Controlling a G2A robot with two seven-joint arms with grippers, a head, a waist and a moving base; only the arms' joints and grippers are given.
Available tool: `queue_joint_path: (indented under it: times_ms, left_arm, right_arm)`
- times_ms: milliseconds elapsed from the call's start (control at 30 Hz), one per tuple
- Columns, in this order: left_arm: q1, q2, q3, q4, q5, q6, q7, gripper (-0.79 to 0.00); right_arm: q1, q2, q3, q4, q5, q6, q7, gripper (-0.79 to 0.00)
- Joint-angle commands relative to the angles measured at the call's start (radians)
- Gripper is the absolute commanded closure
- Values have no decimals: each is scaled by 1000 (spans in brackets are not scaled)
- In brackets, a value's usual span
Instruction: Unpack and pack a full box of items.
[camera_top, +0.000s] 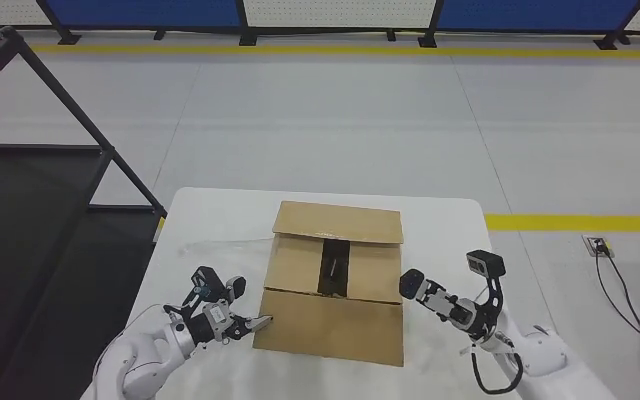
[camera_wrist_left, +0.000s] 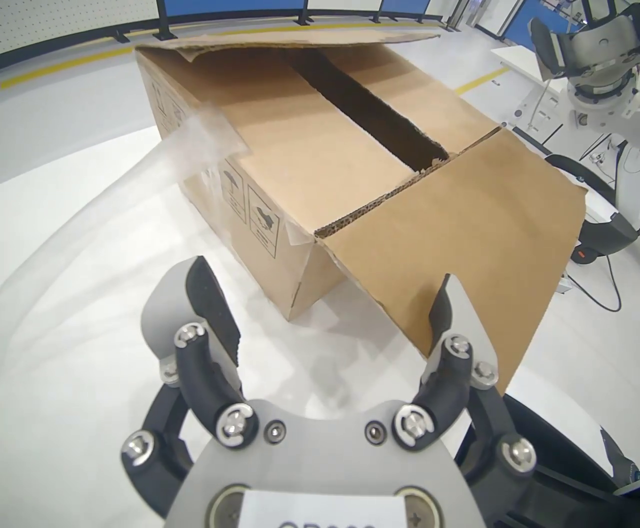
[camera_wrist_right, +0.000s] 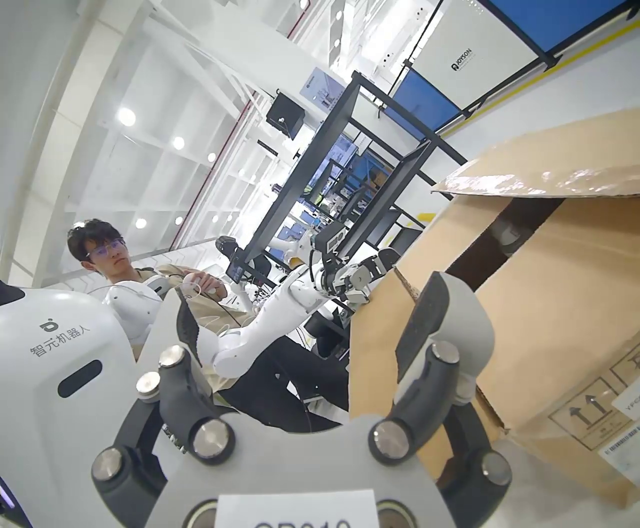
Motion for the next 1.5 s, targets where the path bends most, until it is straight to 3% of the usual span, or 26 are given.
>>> queue_joint_path:
  times_ms: [0, 133, 267, 533, 833, 1167, 1467]
  left_arm:
    - [5, 0, 4, -5, 0, 9, 5, -785]
    - [11, 3, 16, -23, 17, 16, 16, -785]
    - [7, 7, 27, -25, 48, 23, 26, -785]
    - [-12, 11, 51, 14, 72, 44, 55, -785]
    - [-20, 18, 62, 29, 64, 52, 64, -785]
    - [-15, 26, 63, 20, 49, 67, 81, -785]
    - [-15, 26, 63, 20, 49, 67, 81, -785]
  right_arm:
    - [9, -7, -12, -13, 23, 88, -33, -785]
    - [66, -28, -51, 3, -19, 257, -119, -785]
    - [137, -50, -95, 41, -2, 411, -112, -785]
    - [258, -98, -157, 162, 11, 529, -166, -785]
    - [363, -152, -182, 259, 75, 475, -203, -785]
    - [499, -213, -234, 377, -78, 450, -364, -785]
    - [503, -214, -235, 384, -88, 448, -371, -785]
